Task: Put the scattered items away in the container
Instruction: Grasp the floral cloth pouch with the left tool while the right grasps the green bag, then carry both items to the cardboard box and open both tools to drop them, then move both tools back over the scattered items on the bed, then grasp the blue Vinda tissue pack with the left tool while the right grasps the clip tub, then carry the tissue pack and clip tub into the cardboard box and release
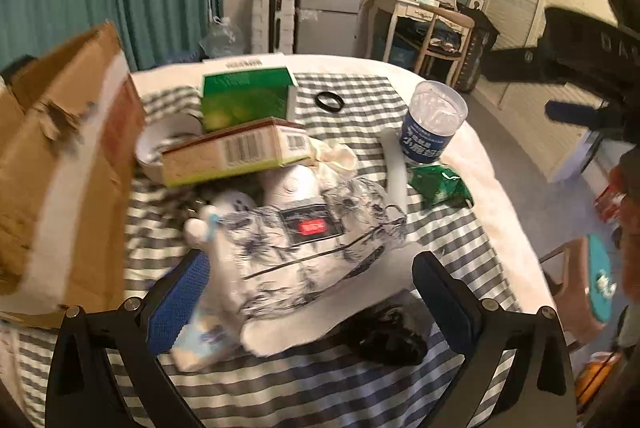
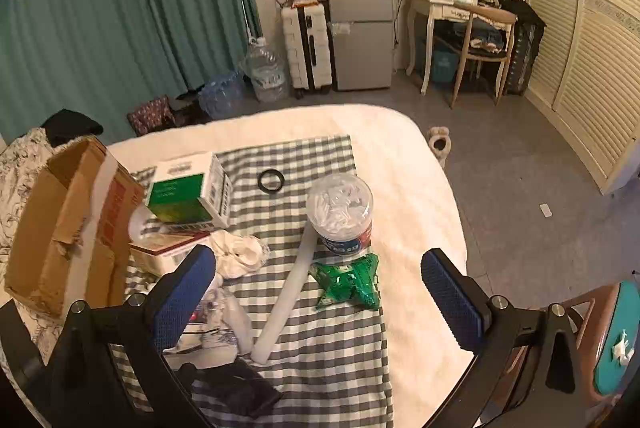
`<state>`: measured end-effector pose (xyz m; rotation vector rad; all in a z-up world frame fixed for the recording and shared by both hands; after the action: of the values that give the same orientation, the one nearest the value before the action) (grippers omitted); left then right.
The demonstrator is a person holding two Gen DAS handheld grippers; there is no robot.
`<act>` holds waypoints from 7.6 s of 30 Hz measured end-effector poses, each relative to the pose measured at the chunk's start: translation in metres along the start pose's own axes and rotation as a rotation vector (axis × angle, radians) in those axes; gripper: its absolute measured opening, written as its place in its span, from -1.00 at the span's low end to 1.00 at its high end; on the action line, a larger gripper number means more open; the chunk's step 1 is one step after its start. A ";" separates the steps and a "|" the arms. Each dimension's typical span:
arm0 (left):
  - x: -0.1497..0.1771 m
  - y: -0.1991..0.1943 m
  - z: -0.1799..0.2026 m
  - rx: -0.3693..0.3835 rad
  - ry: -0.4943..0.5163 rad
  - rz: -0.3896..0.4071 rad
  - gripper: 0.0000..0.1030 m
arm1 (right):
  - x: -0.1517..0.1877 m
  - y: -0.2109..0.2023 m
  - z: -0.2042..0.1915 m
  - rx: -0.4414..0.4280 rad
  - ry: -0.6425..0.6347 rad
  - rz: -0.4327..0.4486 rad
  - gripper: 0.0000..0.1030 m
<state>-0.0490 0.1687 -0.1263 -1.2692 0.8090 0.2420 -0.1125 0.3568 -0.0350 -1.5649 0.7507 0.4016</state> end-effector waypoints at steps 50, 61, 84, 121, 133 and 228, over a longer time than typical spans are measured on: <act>-0.038 -0.074 -0.022 0.029 0.012 0.133 -0.84 | 0.010 -0.023 -0.027 -0.086 -0.021 -0.060 -0.08; -0.086 -0.138 -0.072 -0.039 -0.100 0.222 -0.84 | 0.012 -0.070 -0.075 -0.232 -0.100 0.012 -0.08; -0.069 -0.170 -0.246 -0.167 -0.323 0.234 -0.83 | 0.025 -0.047 -0.304 -0.374 -0.313 -0.035 -0.08; -0.026 -0.178 -0.112 -0.172 -0.106 0.224 1.00 | 0.016 -0.113 -0.122 -0.116 -0.101 0.087 0.57; 0.041 -0.090 -0.077 -0.223 -0.189 0.058 1.00 | 0.028 -0.084 -0.044 -0.124 0.048 0.072 0.57; 0.030 -0.100 -0.064 -0.235 -0.203 0.168 0.03 | 0.056 -0.073 -0.072 -0.196 -0.082 0.024 0.26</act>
<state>0.0040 0.0710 -0.0753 -1.3704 0.7270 0.6058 -0.0351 0.2731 -0.0063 -1.7124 0.6833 0.5672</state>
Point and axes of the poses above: each gripper's, at about its wrist camera, not at the fingertips, and y roughly the way its jaws point, z to its right, x to its underside, the point moved 3 cm from there along y, roughly the way its jaws point, and after that the axes turned 3 degrees about y, right-handed, at the moved point
